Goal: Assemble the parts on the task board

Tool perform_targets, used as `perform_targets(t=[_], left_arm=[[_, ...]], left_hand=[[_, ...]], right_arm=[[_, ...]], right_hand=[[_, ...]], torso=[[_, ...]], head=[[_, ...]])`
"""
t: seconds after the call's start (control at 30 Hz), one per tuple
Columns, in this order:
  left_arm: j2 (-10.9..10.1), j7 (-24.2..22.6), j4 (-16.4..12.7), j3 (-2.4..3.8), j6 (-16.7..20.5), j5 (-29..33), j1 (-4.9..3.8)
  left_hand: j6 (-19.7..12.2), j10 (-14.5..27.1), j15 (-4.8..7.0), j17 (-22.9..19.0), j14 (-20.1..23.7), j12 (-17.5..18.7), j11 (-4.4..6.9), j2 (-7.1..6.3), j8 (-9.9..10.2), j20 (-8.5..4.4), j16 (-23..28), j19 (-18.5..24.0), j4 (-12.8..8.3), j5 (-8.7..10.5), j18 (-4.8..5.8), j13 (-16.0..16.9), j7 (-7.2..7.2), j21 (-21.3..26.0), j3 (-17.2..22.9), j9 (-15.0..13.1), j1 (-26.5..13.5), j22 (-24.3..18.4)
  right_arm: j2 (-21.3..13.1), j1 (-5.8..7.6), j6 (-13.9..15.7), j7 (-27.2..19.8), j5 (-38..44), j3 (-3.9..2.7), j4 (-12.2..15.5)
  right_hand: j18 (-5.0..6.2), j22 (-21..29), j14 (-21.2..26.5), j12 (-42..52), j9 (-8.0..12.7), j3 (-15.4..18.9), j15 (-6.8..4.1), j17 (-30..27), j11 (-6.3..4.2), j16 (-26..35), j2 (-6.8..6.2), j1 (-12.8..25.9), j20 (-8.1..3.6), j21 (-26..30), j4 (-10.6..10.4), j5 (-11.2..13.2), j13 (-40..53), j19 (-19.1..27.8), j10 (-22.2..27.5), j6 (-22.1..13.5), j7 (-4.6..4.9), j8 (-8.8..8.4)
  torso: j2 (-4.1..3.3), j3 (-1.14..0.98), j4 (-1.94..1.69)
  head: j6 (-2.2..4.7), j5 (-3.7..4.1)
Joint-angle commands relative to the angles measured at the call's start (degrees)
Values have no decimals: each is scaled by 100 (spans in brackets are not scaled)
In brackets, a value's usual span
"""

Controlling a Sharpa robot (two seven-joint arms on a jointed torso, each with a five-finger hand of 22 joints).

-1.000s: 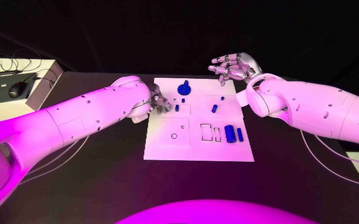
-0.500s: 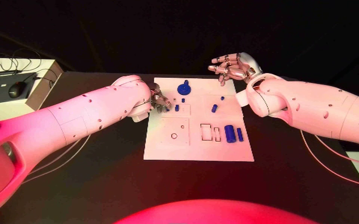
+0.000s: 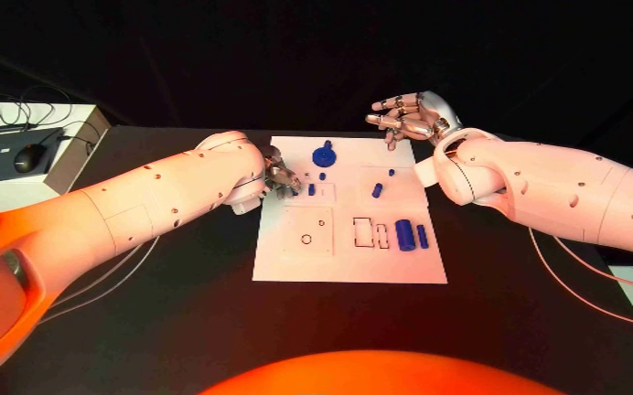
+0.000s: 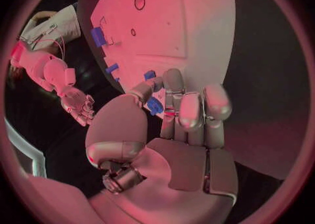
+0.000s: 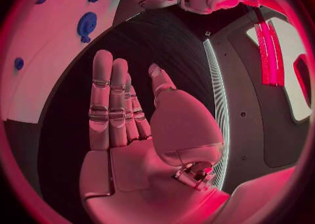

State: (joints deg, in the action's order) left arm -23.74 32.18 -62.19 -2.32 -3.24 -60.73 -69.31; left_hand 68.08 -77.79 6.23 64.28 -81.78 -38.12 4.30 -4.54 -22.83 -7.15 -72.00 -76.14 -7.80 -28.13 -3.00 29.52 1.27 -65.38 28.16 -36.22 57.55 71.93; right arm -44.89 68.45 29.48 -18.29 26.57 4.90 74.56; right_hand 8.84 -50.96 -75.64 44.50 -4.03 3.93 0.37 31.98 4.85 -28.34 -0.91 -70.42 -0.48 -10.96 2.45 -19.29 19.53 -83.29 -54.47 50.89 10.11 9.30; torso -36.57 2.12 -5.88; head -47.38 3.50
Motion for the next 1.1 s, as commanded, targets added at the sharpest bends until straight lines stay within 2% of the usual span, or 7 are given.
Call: perform_targets(t=[0.03, 0.33, 0.43, 0.7, 0.87, 0.93, 1.1], left_arm=[[-10, 46, 25, -10, -139, 59, 14], [-76, 44, -18, 20, -59, 82, 15], [-104, 46, -43, 29, -39, 84, 15], [-187, 75, -141, 44, -52, 111, 15], [-241, 104, -194, 57, -66, 188, 15], [-268, 116, -219, 78, -87, 226, 14], [-309, 122, -264, 126, -88, 297, 15]], left_hand=[[-33, 9, -13, -12, -16, -43, -1, 44, 5, 3, 42, 28, 86, 15, 6, -7, 33, 44, -262, 15, 186, -17], [50, 35, 4, -48, -11, -70, 17, -156, 71, -17, 73, 21, 658, 14, 15, -18, 78, 65, -1238, 122, 368, -47], [74, 42, 8, -44, -15, -79, 14, -118, 101, -22, 70, 22, 821, 9, 17, -25, 79, 72, -1641, 165, 543, -57], [100, 29, 13, 4, -19, -104, 19, -55, 91, -28, 35, 4, 992, 3, 21, -33, 85, 30, -2084, 174, 705, -32], [117, 29, 11, 27, -24, -116, 19, -110, 69, -27, 19, -1, 1069, 18, 22, -34, 88, 13, -2248, 164, 661, -22], [114, 36, 14, 43, -24, -139, 19, 53, 40, -24, 11, -5, 1146, 22, 17, -34, 77, -1, -2874, 139, 727, -13], [114, 40, 13, 57, -27, -156, 20, 199, 35, -23, 7, -6, 1208, 17, 16, -44, 87, -10, -3386, 138, 858, -9]], right_arm=[[1, -1, -57, -33, 4, -4, 8], [-5, -1, -55, -35, 4, -4, 5], [-7, -1, -55, -36, 4, -4, 3], [-10, -1, -55, -38, 4, -4, 1], [-14, -1, -54, -39, 4, -4, -2], [-16, -1, -54, -40, 4, -4, -2], [-20, -2, -54, -40, 3, -4, -4]], right_hand=[[64, -8, 25, -11, 2, 12, 2, 4, -24, -26, 44, 35, -1, -27, 10, -31, -9, 43, -4, 0, 24, -29], [64, -8, 25, -11, 2, 12, 2, 4, -24, -26, 44, 35, -1, -27, 10, -31, -9, 43, -4, 0, 24, -29], [64, -8, 25, -11, 2, 12, 2, 4, -24, -26, 44, 35, -1, -27, 10, -31, -9, 43, -4, 0, 24, -29], [64, -8, 25, -11, 2, 12, 2, 4, -24, -26, 44, 35, -1, -27, 10, -31, -9, 43, -4, 0, 24, -29], [64, -8, 25, -11, 2, 12, 2, 4, -24, -26, 44, 35, -1, -27, 10, -31, -9, 43, -4, 0, 24, -29], [64, -8, 25, -11, 2, 12, 2, 4, -24, -26, 44, 35, -1, -27, 10, -31, -9, 43, -4, 0, 24, -29], [64, -8, 25, -11, 2, 12, 2, 4, -24, -26, 44, 35, -1, -27, 10, -31, -9, 43, -4, 0, 24, -29]], torso=[[2, 4, 0], [1, 5, 2], [1, 4, 0], [-1, 1, 0], [0, 4, -2], [0, 3, -1], [-1, 3, -5]], head=[[8, -1], [16, 6], [9, 17], [13, 28], [16, 33], [12, 33], [9, 33]])
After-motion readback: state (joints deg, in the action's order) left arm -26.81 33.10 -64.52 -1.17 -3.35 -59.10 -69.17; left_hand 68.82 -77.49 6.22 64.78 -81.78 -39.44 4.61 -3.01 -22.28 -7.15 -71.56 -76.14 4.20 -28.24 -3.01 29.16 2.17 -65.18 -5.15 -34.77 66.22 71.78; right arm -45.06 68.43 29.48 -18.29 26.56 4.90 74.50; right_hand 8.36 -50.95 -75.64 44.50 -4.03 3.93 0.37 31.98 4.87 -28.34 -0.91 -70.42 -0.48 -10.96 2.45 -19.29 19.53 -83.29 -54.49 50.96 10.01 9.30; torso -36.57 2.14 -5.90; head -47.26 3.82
